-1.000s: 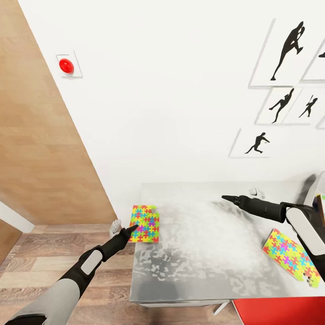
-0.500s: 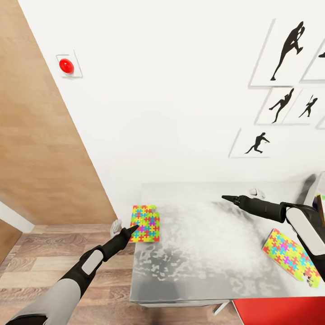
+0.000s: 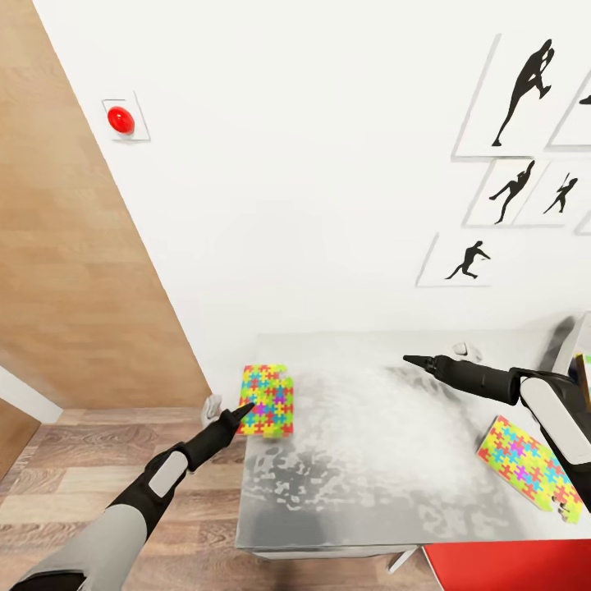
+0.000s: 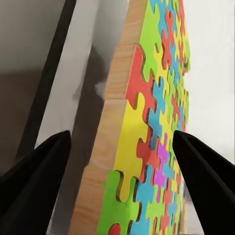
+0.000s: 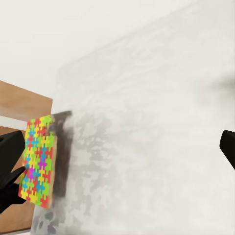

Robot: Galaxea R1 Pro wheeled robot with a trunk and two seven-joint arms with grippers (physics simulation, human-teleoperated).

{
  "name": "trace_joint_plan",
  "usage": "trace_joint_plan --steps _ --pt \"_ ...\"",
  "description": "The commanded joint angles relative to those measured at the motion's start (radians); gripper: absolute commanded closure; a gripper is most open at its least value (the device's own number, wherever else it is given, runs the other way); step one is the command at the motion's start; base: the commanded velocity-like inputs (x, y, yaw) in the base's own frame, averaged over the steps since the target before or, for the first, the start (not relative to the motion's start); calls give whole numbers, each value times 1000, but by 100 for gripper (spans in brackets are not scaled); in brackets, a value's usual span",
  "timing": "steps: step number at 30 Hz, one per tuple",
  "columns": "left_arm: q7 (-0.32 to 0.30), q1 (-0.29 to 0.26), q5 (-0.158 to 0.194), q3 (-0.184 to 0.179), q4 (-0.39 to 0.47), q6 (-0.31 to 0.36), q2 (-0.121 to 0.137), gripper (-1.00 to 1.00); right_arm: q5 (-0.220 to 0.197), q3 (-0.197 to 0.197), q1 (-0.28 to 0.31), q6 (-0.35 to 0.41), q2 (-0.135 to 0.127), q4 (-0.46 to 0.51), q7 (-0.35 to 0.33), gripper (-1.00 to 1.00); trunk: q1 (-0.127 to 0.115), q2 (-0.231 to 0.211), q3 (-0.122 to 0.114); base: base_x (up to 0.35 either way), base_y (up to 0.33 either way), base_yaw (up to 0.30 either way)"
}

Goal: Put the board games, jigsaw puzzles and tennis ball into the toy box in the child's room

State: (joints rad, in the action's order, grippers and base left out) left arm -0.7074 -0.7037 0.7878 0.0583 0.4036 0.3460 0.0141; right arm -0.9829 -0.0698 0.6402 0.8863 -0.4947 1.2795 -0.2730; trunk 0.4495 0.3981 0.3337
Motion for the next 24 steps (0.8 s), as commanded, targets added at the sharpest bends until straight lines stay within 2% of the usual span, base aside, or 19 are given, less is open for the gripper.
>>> trace_joint_plan --steps 1,9,24 --pt "-17 -2 5 0 0 12 -1 100 6 -1 1 2 -1 0 -6 -100 1 2 2 0 0 0" --pt "-54 -5 6 0 15 14 -4 100 6 -1 1 2 -1 0 -6 -100 1 2 2 0 0 0" --pt "-73 3 9 0 98 44 -17 100 4 0 1 3 -2 5 -7 -100 1 2 2 0 0 0"
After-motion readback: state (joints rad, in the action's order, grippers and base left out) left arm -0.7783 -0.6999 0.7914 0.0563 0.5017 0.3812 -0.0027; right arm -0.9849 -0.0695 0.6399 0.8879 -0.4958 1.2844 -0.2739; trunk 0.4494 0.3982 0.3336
